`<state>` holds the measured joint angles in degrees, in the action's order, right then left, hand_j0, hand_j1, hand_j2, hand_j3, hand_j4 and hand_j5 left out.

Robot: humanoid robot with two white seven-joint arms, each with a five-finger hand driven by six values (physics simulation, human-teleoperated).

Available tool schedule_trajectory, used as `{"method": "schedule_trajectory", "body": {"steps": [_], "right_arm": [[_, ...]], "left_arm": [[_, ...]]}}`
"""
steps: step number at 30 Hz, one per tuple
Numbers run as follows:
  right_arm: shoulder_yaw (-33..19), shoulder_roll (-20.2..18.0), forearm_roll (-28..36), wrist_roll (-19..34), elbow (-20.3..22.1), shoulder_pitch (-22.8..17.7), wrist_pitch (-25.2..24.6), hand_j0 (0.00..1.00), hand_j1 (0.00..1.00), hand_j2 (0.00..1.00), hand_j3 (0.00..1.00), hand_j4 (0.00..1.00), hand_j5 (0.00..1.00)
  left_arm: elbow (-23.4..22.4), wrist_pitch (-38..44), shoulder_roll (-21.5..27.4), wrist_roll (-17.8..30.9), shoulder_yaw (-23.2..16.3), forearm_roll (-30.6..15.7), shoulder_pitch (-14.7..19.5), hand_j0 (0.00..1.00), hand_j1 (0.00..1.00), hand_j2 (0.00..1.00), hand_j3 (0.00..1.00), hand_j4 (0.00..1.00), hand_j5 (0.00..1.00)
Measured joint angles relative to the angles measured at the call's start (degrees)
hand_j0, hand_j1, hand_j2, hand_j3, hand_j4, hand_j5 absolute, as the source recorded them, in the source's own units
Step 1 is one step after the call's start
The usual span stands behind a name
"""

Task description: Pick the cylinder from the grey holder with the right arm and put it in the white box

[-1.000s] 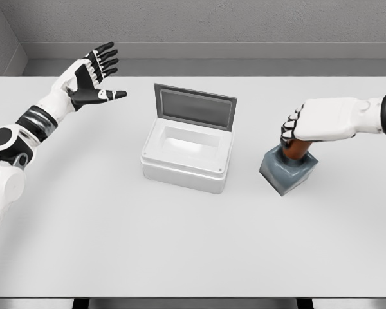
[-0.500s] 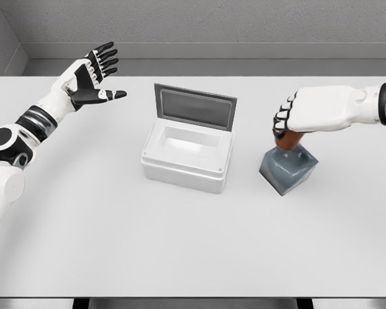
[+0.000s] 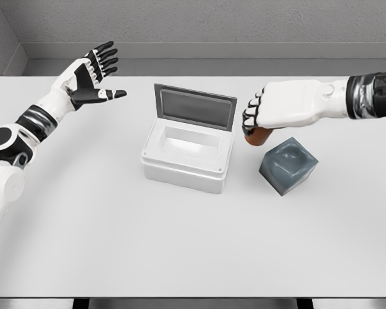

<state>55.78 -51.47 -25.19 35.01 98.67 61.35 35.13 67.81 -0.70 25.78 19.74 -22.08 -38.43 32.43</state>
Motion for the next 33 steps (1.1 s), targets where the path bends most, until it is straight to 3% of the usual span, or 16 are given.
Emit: {"method": "schedule_trajectory", "body": {"steps": [10, 21, 29, 33], "right_arm": [[0.33, 3.89, -0.33, 0.01, -0.43, 0.26, 0.02, 0.46, 0.46, 0.46, 0.46, 0.46, 0.46], [1.65, 10.16, -1.57, 0.02, -6.48, 0.97, 0.00, 0.46, 0.46, 0.46, 0.46, 0.46, 0.46], [2.32, 12.65, -1.82, 0.01, -8.94, 1.23, -0.06, 0.46, 0.46, 0.46, 0.46, 0.46, 0.46], [2.35, 12.99, -1.98, 0.01, -9.24, 1.32, -0.07, 0.51, 0.51, 0.51, 0.51, 0.51, 0.51]], "left_arm": [[0.00, 0.00, 0.02, 0.00, 0.00, -0.01, 0.00, 1.00, 1.00, 1.00, 1.00, 1.00, 1.00], [0.00, 0.00, 0.04, 0.01, 0.00, -0.01, -0.09, 1.00, 1.00, 1.00, 1.00, 1.00, 1.00], [-0.05, 0.00, 0.21, 0.00, 0.00, -0.01, 0.00, 1.00, 1.00, 1.00, 1.00, 1.00, 1.00], [-0.08, 0.00, 0.27, 0.00, 0.01, -0.01, 0.00, 1.00, 1.00, 1.00, 1.00, 1.00, 1.00]]}}
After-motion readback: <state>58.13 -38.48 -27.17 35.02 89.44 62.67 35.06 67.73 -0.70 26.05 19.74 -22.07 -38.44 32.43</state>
